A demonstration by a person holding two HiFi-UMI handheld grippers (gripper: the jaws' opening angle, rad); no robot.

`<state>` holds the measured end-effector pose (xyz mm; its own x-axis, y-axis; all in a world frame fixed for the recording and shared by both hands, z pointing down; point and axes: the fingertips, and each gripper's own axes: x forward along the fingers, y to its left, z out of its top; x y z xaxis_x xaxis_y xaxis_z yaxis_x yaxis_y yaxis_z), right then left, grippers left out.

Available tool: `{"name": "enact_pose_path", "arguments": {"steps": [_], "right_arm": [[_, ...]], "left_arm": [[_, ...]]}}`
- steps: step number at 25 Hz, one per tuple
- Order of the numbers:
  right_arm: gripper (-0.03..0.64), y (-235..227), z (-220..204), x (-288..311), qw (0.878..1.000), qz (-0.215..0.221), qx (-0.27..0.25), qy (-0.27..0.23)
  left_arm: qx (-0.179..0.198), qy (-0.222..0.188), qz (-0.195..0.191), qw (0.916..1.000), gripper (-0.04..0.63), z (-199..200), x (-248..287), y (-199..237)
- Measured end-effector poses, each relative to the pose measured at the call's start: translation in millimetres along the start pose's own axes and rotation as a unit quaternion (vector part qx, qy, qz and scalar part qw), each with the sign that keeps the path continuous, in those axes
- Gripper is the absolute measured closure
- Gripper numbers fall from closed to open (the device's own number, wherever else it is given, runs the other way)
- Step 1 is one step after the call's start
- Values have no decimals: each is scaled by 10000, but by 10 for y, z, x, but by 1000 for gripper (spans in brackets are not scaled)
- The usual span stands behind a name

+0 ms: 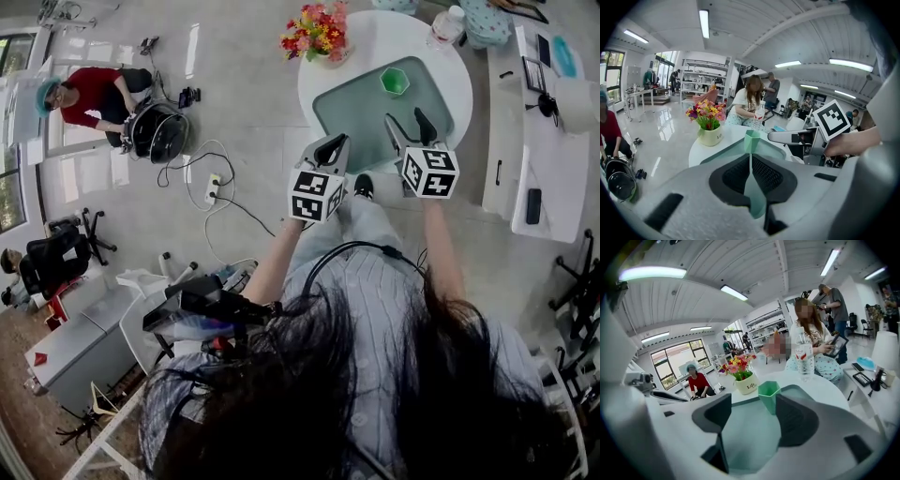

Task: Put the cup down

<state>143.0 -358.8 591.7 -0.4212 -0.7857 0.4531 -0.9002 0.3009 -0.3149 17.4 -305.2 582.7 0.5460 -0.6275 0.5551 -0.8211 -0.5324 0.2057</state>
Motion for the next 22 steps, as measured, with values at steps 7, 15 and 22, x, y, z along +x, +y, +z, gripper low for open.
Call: {"name": "enact_pose_path", "arguments": {"steps": [7,15,22], "right_arm": [[310,315,31,-251,9996,112,153,-228],[313,660,-68,-402,9994,211,159,-226],[327,937,-136,-566,9992,44,166,-350]], "left_arm": [[-10,-74,-30,10000,569,-51,-204,-44],[-1,-195,-95,9998,568,-80,-377,-27],[105,-339,-291,9989,568,-132,-725,-33]]}}
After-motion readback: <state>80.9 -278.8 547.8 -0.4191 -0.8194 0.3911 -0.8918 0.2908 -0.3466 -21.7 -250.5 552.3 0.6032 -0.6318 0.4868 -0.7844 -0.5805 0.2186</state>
